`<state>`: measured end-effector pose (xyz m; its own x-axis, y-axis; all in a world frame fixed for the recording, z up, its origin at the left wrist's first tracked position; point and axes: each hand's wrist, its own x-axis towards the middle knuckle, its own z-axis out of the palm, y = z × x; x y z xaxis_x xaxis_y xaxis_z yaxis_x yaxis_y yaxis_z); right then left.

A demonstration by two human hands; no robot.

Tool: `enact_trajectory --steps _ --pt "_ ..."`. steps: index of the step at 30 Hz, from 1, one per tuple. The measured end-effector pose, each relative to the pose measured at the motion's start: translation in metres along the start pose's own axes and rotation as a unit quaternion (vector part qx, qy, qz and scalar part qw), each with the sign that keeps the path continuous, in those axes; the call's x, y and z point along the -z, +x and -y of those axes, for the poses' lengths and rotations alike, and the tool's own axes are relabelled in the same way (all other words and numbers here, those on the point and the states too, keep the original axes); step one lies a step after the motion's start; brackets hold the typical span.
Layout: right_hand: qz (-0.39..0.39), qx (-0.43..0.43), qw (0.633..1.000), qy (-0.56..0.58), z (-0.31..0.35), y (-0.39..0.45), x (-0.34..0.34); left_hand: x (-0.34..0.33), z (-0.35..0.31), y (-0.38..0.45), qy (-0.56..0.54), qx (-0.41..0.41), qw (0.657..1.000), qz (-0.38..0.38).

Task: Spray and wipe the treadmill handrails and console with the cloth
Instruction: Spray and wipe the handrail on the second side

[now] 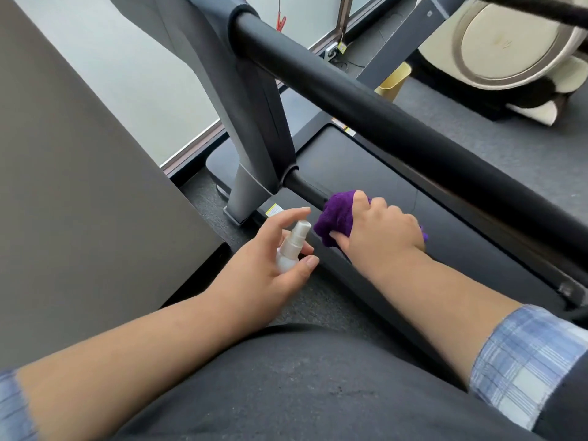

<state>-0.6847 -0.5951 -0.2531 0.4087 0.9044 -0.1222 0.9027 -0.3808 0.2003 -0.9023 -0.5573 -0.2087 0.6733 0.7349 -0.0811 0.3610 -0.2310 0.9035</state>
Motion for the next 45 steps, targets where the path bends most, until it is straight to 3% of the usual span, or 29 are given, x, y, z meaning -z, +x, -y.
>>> enact_trajectory --steps 9,14,19,29,37,45 --pt "-0.032 0.009 0.999 0.008 0.081 0.073 0.005 0.066 0.039 0.022 0.012 -0.002 1.0 0.027" --pt "-0.003 0.01 0.998 0.056 0.065 0.069 0.006 0.068 0.041 0.042 0.014 -0.033 0.995 0.097" --pt "0.018 -0.043 0.997 0.059 0.02 0.018 0.013 0.07 0.032 0.058 0.015 -0.07 0.987 0.146" --pt "0.042 -0.091 0.994 -0.031 0.048 0.026 0.014 0.102 0.058 0.066 0.029 -0.056 0.992 0.11" --pt "0.051 -0.073 0.995 0.051 0.097 0.075 0.029 0.085 0.043 0.063 0.032 -0.067 0.987 0.14" --pt "0.024 -0.026 0.998 0.053 0.059 0.044 0.016 0.04 0.011 0.048 0.045 -0.085 0.98 0.175"
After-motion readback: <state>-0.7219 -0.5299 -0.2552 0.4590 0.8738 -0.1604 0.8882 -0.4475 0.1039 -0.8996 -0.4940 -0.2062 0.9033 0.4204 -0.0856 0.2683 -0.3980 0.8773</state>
